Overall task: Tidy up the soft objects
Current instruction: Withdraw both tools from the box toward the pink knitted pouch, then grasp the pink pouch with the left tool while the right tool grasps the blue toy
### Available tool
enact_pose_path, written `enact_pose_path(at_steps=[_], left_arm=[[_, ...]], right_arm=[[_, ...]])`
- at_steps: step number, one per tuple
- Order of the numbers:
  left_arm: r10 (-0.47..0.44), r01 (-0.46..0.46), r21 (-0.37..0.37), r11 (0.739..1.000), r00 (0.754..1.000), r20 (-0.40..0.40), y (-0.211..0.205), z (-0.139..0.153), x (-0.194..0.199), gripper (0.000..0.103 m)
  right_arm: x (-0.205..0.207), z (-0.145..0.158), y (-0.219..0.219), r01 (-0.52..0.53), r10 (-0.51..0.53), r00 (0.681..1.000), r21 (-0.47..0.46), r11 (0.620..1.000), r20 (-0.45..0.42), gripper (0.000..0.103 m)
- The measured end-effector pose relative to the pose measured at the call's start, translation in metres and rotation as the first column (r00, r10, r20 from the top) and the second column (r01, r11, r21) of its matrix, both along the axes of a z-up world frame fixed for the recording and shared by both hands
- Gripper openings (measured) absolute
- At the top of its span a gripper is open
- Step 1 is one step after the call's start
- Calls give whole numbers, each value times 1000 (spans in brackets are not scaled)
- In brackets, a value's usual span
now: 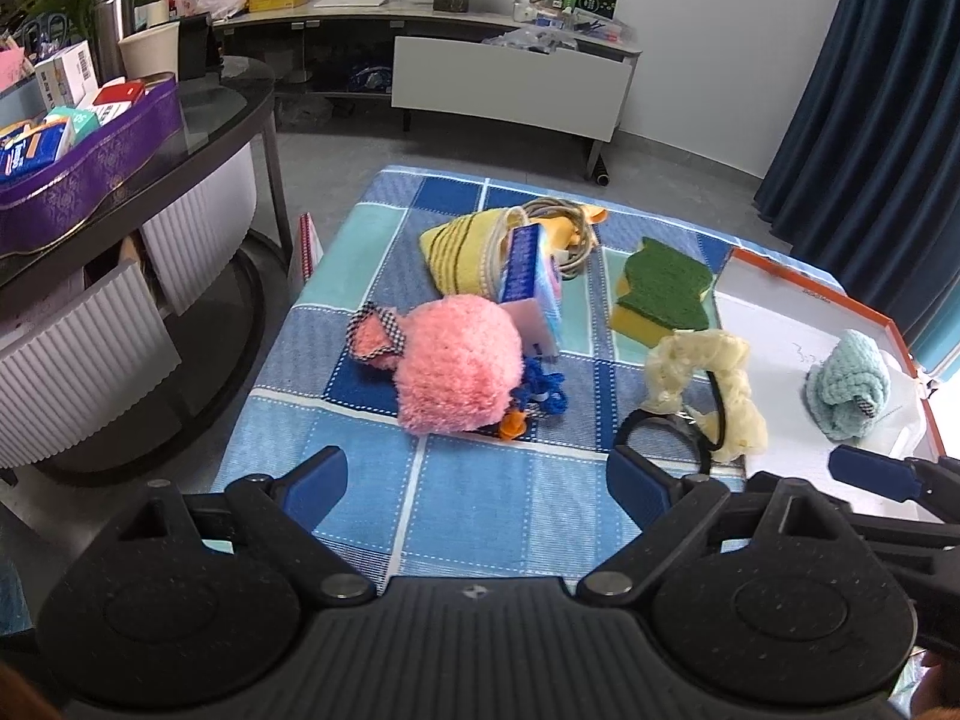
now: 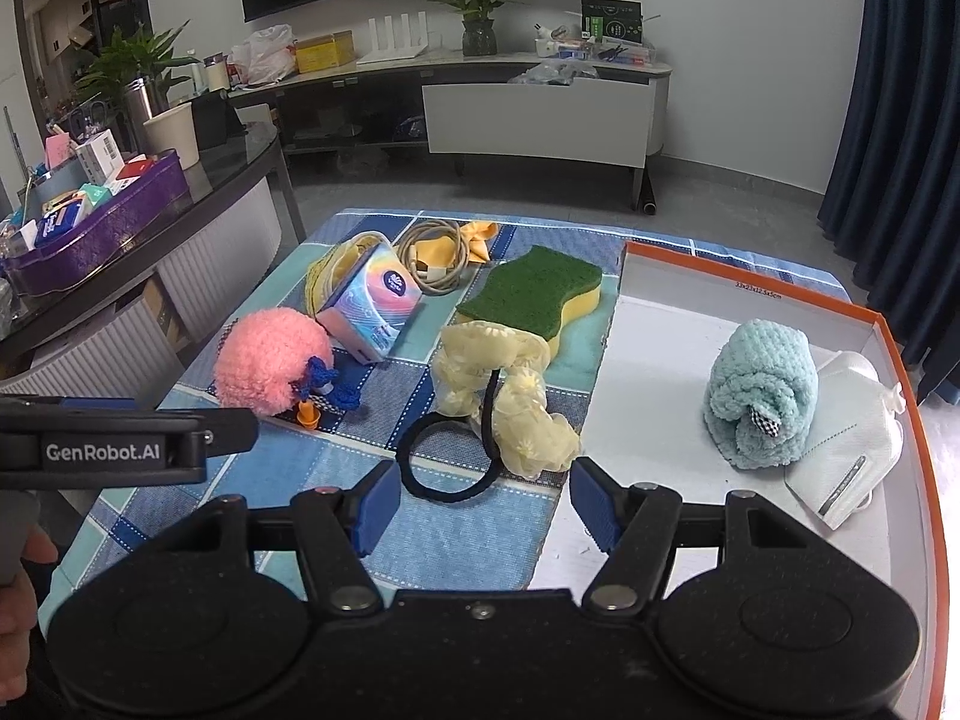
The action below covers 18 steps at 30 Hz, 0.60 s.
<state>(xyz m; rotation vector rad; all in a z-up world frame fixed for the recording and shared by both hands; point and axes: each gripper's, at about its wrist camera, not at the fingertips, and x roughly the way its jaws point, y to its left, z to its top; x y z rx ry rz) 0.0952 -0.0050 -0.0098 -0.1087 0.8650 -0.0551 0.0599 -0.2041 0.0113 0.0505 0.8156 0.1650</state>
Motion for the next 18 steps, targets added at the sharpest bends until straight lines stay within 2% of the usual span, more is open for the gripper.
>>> enact_pose_path(at_steps=[10,18], left_arm=[[0,0,37,999,1000,0,11,-15,23,100],[-74,74,38,997,997,10,3,-24,46,103]], right_arm=[[10,-11,-9,27,-27,999,11,1000,-27,76],[17,-17,-13,38,-38,999,21,999,-38,76]])
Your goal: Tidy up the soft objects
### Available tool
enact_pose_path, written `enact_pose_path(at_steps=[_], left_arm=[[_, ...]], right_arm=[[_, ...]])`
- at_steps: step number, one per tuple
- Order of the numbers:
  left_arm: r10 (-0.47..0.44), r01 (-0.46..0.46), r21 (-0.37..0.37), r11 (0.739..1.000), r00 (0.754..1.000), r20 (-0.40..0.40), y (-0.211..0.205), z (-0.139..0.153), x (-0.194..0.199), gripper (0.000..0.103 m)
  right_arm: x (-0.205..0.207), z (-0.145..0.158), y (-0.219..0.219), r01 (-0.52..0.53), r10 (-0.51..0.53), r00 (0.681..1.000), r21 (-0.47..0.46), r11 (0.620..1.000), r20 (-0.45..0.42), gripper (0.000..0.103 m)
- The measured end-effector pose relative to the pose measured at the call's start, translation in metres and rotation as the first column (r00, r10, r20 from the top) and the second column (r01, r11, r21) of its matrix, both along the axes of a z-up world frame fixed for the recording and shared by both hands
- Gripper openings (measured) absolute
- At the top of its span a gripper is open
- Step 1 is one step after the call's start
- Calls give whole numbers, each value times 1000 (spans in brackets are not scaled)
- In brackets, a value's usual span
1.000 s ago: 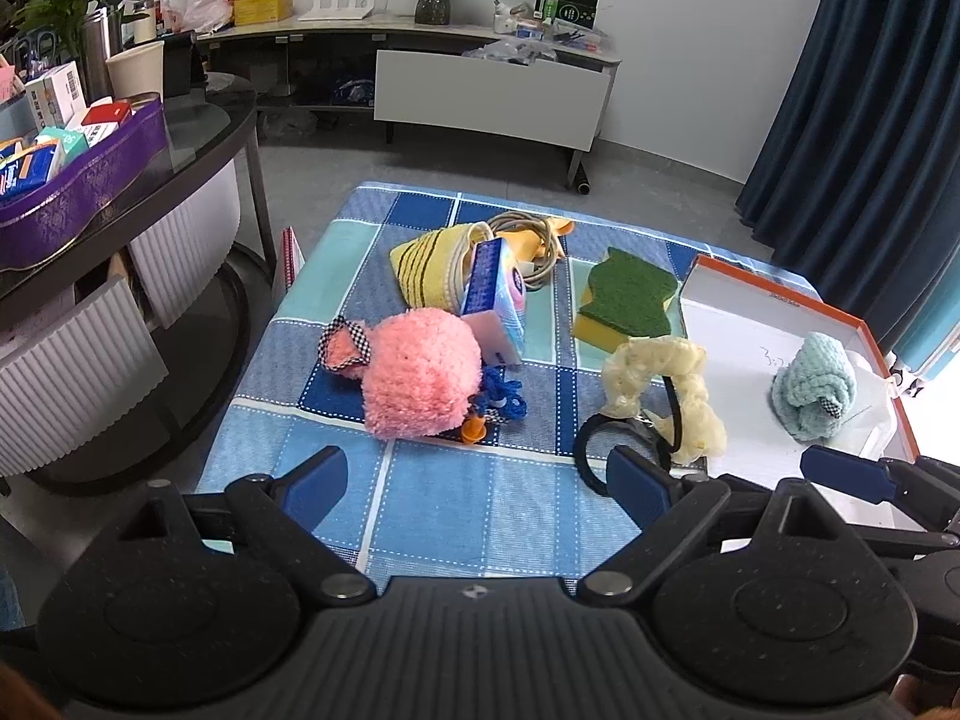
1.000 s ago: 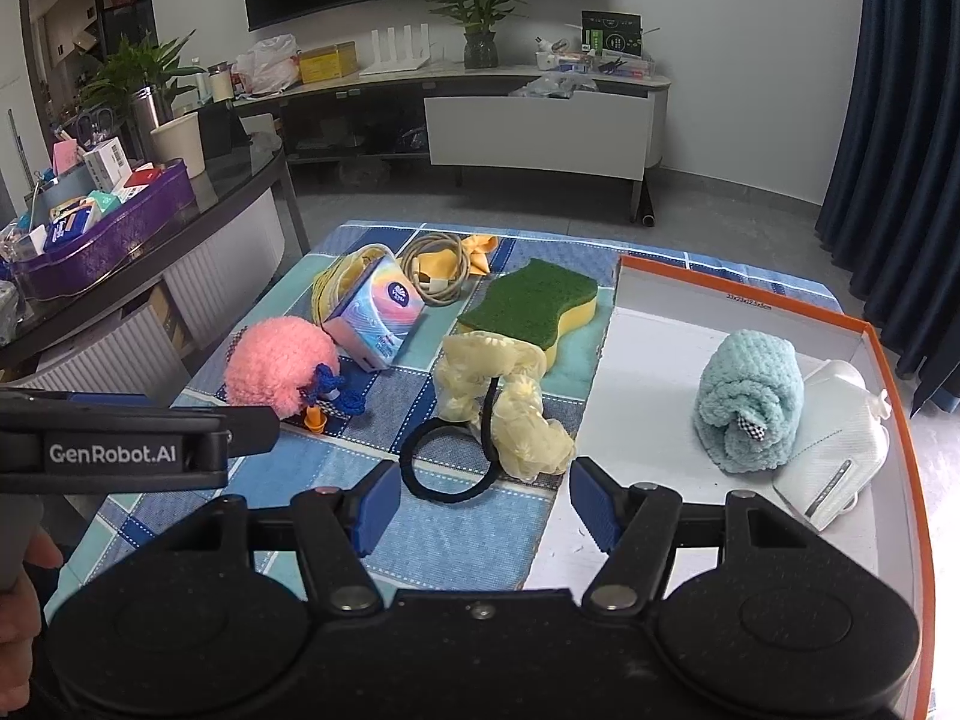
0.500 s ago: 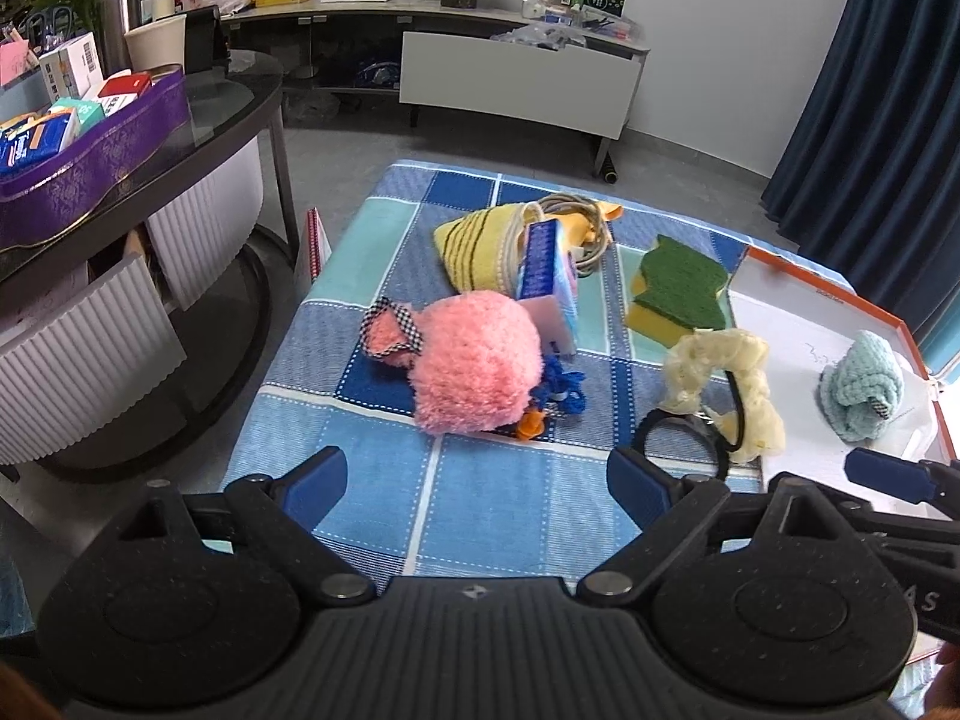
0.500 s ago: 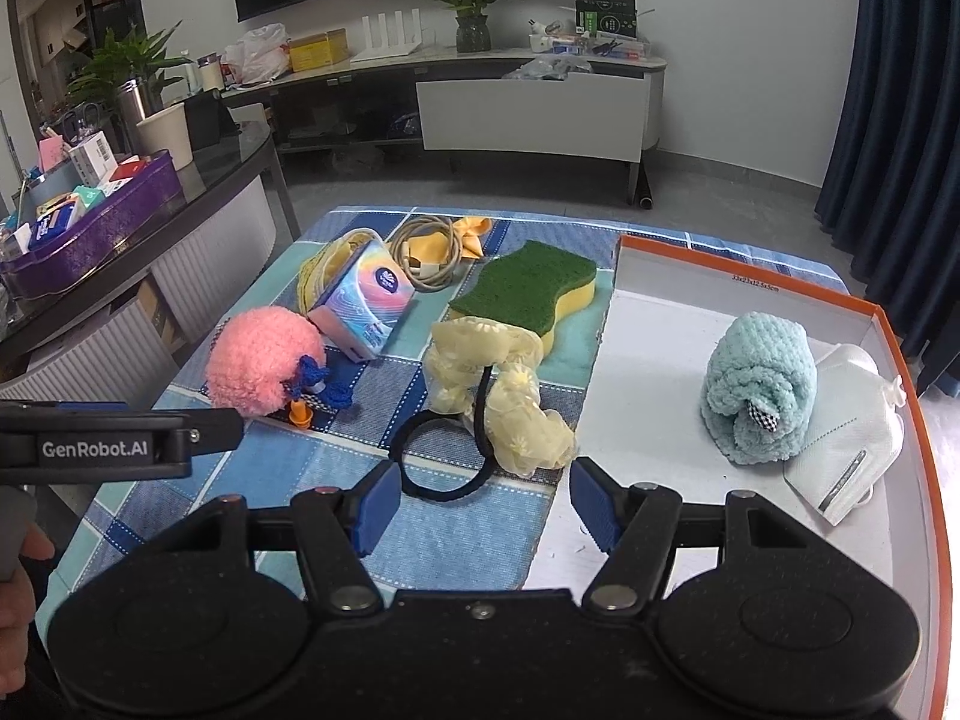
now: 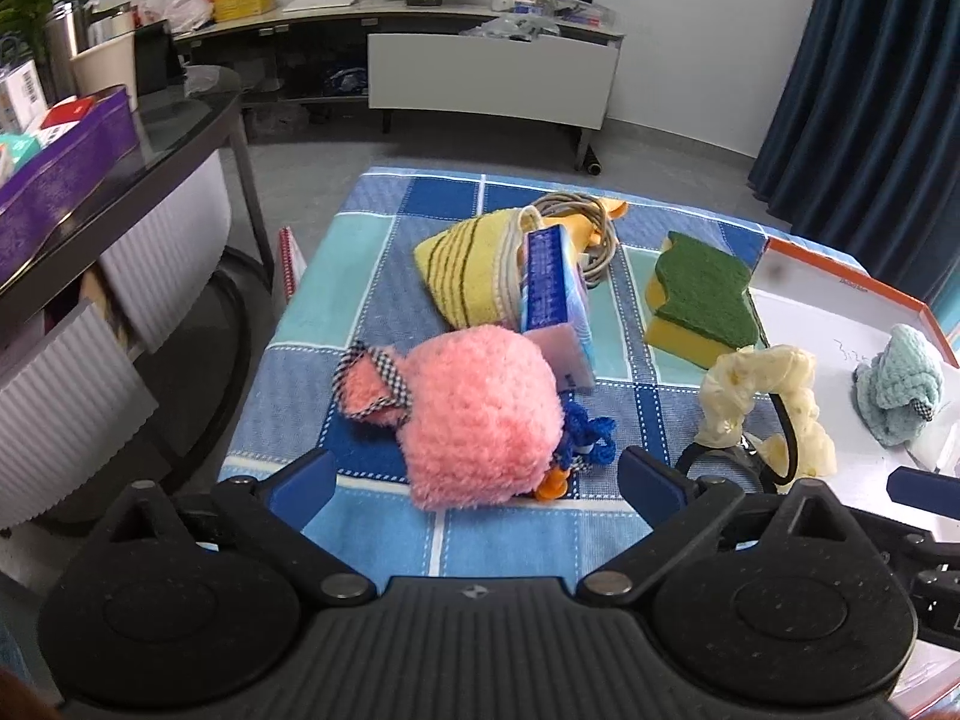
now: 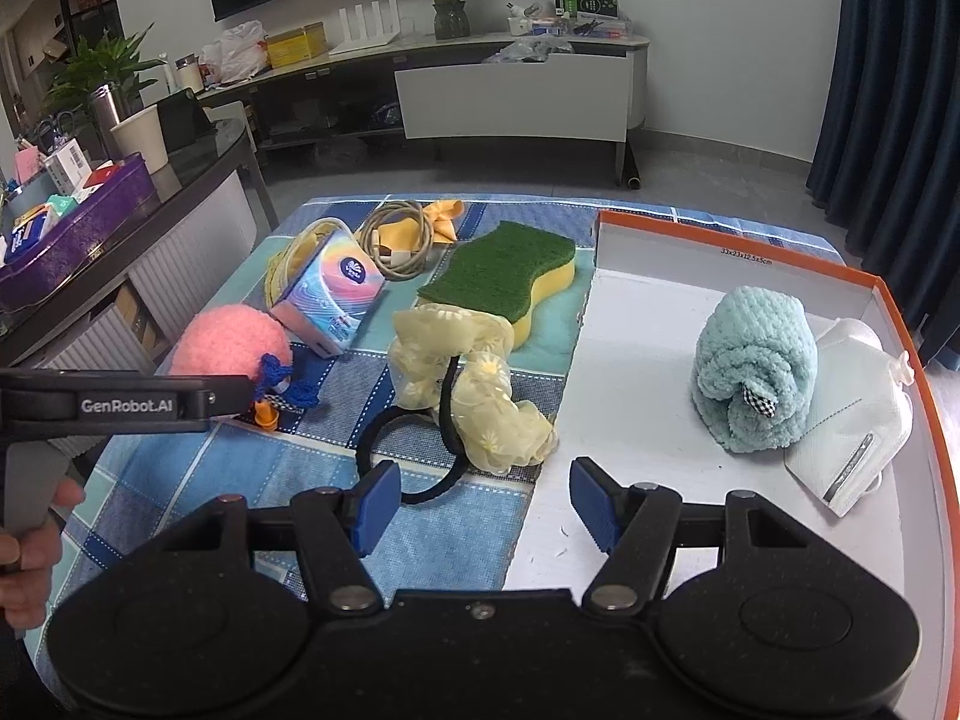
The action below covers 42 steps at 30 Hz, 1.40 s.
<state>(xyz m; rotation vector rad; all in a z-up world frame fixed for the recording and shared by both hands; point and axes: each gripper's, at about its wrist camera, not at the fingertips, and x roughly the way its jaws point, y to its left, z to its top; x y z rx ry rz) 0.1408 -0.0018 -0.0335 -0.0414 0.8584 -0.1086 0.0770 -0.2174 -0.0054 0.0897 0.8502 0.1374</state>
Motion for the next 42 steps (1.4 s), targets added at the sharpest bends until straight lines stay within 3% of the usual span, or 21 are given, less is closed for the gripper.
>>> enact_pose_path(at_steps=[7,11,19,21,24,30,37,39,42], left_arm=[[47,-47,-49,998,999,0,14,1,11,103],[51,-52,-64,997,999,-16,20,-3,19,102],[28,-43,-193,980,996,-81,32,-15,38,80],[15,-34,-226,974,996,-86,32,-19,40,64],[-6,-12,-225,974,997,-78,30,-19,43,56],[-2,-19,-261,965,997,-82,39,-19,42,55],[-8,-15,-279,960,997,-79,43,-20,43,55],[-6,-16,-279,960,997,-76,43,-20,43,55],[-3,-16,-278,961,998,-70,43,-20,41,55]], right_arm=[[2,2,2,-27,27,1000,34,999,11,76],[6,3,17,-105,104,994,53,993,25,74],[18,-2,42,-218,217,976,79,973,24,67],[23,-5,49,-243,242,970,96,965,15,61],[31,-10,61,-276,277,961,104,956,-2,54],[47,-23,83,-295,304,952,157,942,-36,34],[57,-32,100,-286,292,956,151,946,-22,30],[60,-34,102,-270,274,962,132,954,-13,13],[62,-35,104,-265,267,964,127,956,-2,10]])
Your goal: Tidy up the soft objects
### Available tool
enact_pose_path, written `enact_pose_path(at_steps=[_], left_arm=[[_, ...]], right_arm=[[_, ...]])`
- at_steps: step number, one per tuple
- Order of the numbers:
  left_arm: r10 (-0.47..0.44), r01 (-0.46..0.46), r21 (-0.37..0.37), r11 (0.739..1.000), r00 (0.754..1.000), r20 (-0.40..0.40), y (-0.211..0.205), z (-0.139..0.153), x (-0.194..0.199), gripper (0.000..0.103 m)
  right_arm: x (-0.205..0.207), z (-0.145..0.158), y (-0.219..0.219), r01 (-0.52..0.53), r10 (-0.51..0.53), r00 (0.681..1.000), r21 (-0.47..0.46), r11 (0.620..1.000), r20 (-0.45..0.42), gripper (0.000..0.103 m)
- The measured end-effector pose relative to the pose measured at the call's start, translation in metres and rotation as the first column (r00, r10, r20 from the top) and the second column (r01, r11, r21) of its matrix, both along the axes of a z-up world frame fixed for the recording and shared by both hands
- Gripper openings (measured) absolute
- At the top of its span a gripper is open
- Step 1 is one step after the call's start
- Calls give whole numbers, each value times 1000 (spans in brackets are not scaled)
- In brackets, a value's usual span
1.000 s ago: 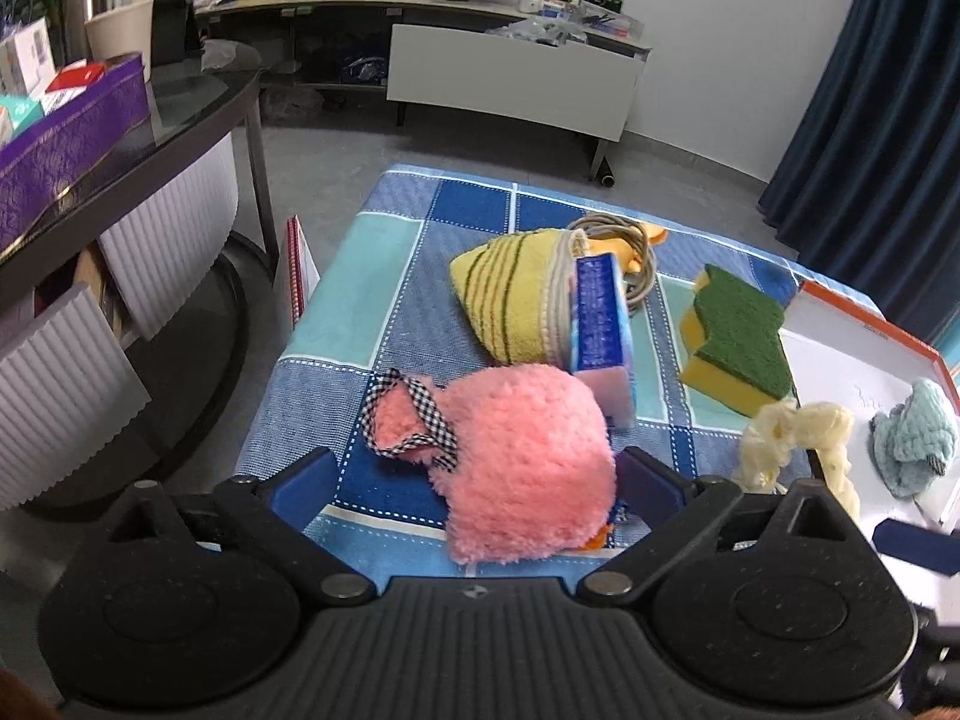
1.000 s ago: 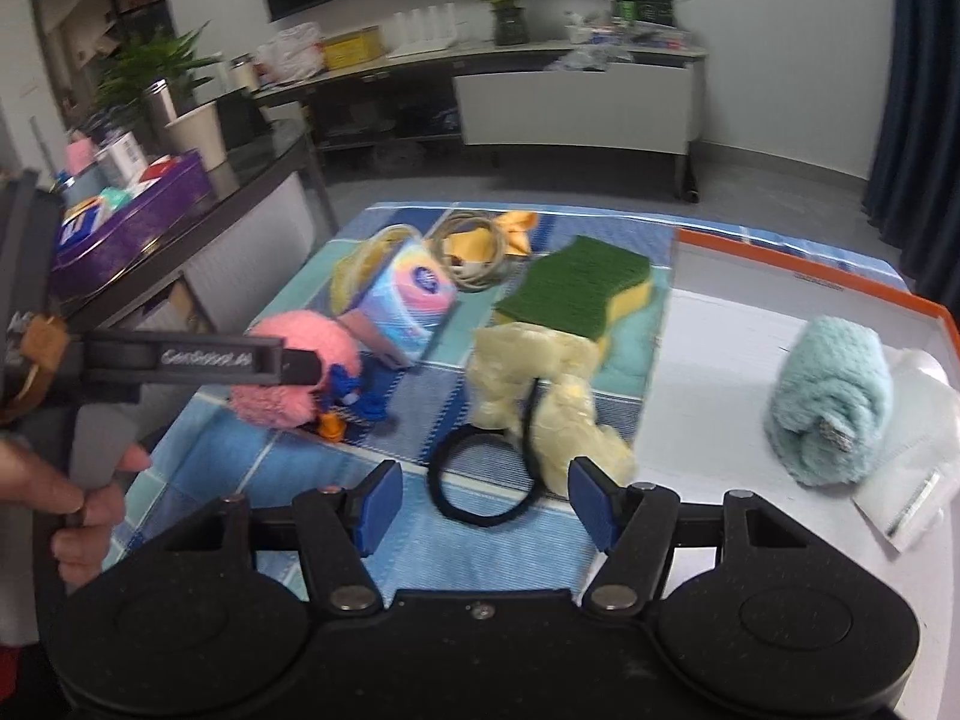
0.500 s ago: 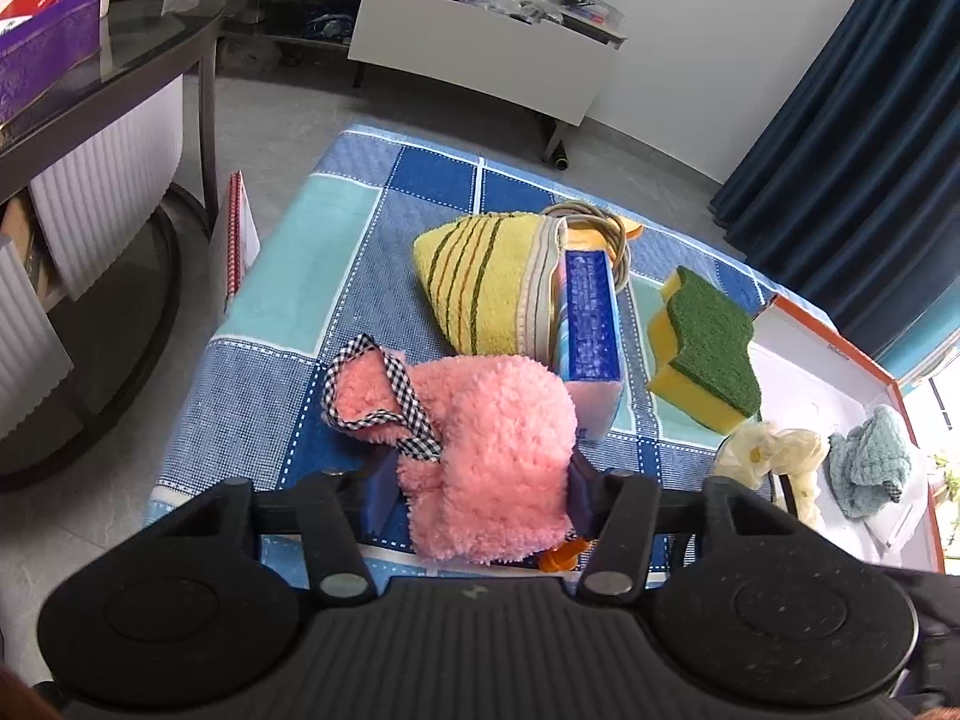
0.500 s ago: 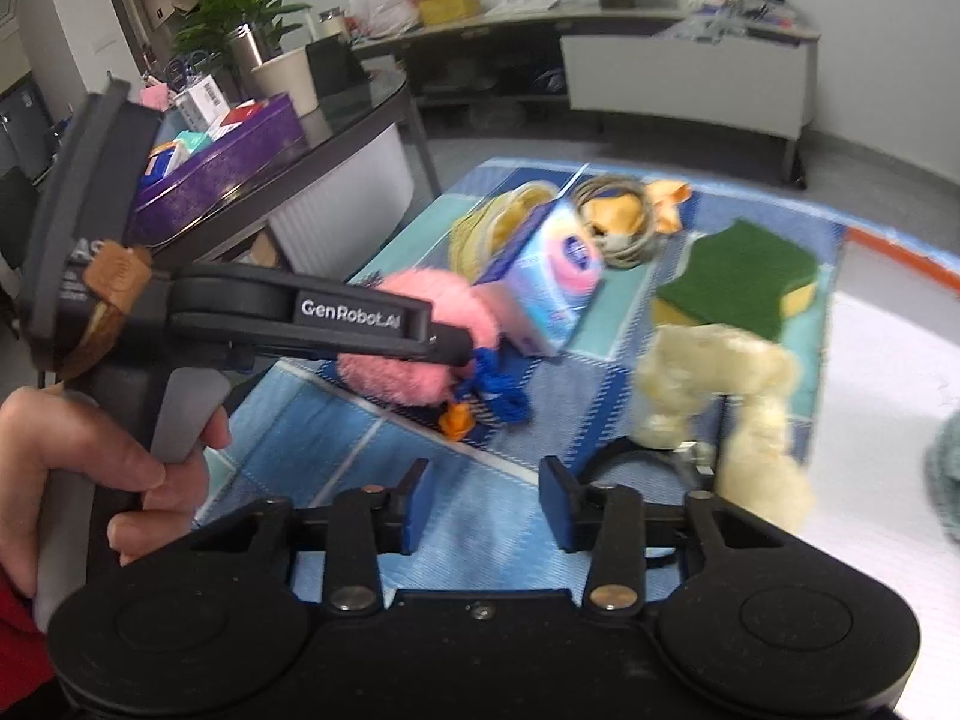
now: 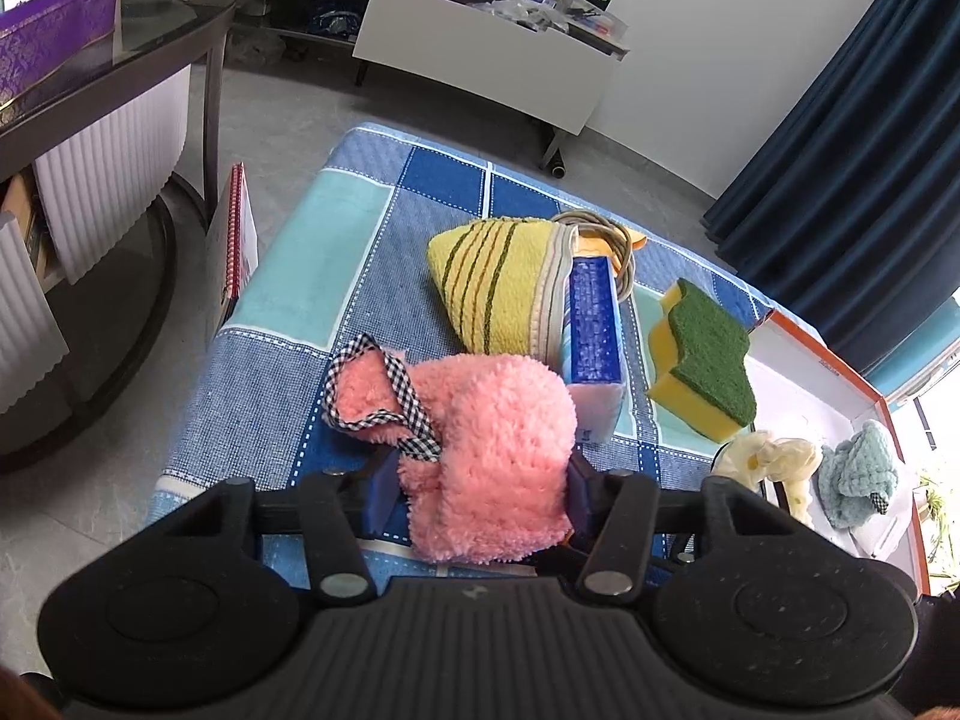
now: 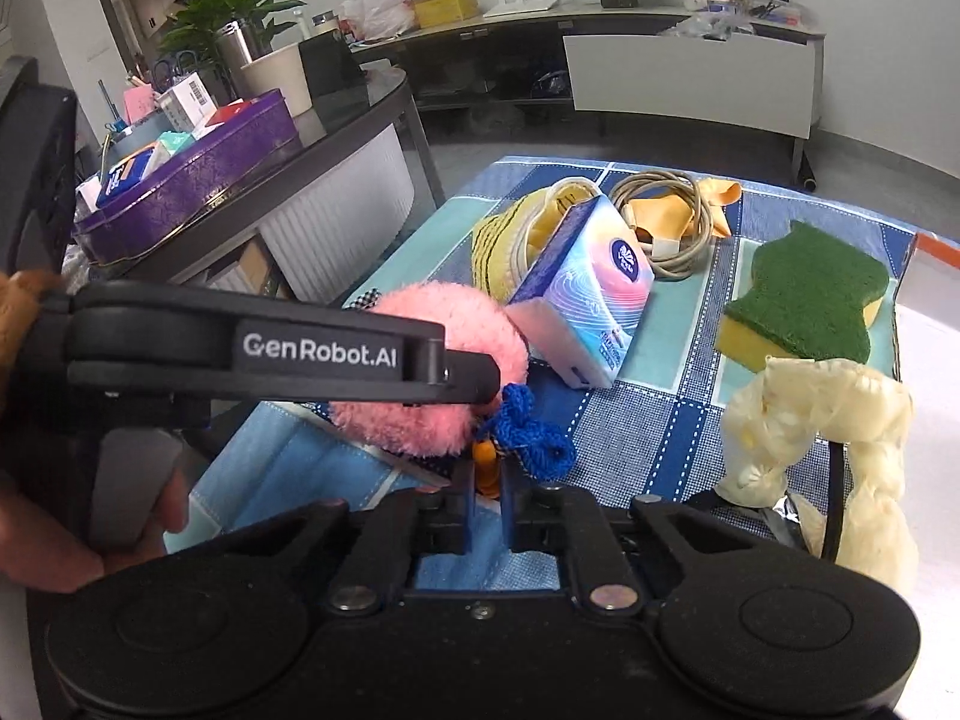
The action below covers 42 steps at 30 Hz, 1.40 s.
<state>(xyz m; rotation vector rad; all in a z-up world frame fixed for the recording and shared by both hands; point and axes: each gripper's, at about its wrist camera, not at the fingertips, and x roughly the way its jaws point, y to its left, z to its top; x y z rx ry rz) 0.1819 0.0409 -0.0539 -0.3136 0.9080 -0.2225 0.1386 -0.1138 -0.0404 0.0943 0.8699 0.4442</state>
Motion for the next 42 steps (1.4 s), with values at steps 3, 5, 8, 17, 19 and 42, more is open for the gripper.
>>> enact_pose_path(at_steps=[3,5,8,17,19,42], left_arm=[[11,-11,-1,1000,1000,3,2,1,-3,54],[21,-21,9,1000,1000,9,4,4,-5,54],[38,-38,-1,999,999,8,9,7,-9,54],[18,-24,74,997,996,85,-7,34,-43,54],[6,-17,98,995,994,108,-16,41,-53,54],[-127,100,155,983,976,175,-95,71,-115,54]], right_arm=[[-6,5,-3,8,-8,1000,-15,1000,29,9],[-13,11,-12,5,-5,999,-1,1000,40,9],[-28,25,-29,3,-5,998,41,999,56,9],[-68,66,-67,59,-66,988,54,997,142,9],[-75,72,-73,80,-86,984,45,996,154,9],[-139,101,-150,265,-270,935,52,963,229,9]])
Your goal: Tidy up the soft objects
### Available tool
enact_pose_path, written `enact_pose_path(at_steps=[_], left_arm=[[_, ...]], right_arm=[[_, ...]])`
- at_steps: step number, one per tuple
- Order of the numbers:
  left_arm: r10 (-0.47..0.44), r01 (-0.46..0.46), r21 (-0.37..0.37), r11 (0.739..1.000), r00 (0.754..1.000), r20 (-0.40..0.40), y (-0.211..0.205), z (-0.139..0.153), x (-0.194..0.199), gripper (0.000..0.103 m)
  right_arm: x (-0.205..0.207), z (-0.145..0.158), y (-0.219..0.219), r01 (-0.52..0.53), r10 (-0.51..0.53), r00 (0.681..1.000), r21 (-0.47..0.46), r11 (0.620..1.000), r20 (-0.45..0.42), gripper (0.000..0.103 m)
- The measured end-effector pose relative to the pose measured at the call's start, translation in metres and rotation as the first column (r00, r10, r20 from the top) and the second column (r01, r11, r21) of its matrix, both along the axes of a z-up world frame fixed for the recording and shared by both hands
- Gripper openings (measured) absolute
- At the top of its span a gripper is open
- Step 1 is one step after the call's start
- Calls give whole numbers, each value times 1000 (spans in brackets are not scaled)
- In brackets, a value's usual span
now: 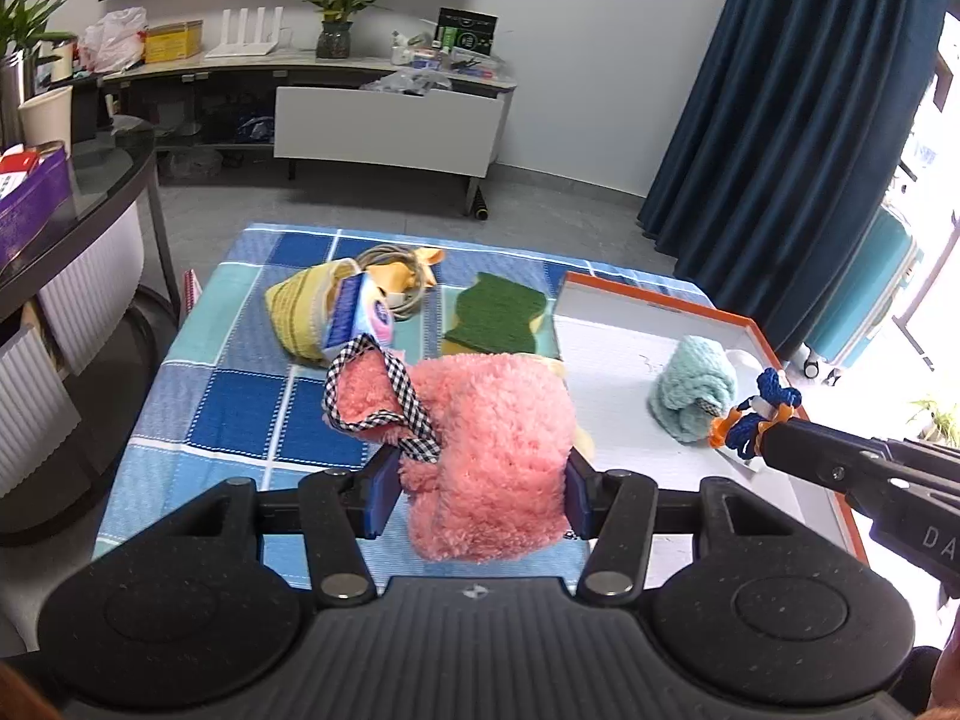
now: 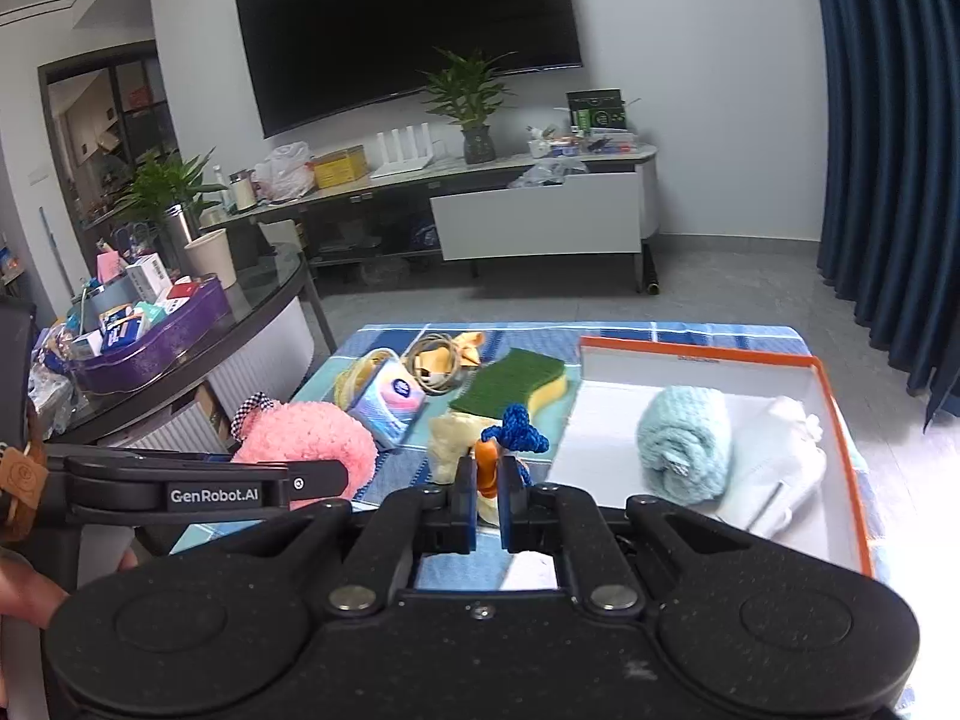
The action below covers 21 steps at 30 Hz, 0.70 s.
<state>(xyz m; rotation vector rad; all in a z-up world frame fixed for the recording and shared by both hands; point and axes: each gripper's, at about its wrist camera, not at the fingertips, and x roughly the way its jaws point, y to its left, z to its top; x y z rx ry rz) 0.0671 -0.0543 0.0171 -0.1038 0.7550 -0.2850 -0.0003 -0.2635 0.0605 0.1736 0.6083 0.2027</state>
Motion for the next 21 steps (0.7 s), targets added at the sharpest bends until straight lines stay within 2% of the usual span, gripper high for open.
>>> enact_pose_path(at_steps=[21], left_arm=[[-110,110,8,994,994,8,-51,1,-7,54]], right_arm=[[-23,0,-41,102,-102,995,1,995,-3,9]])
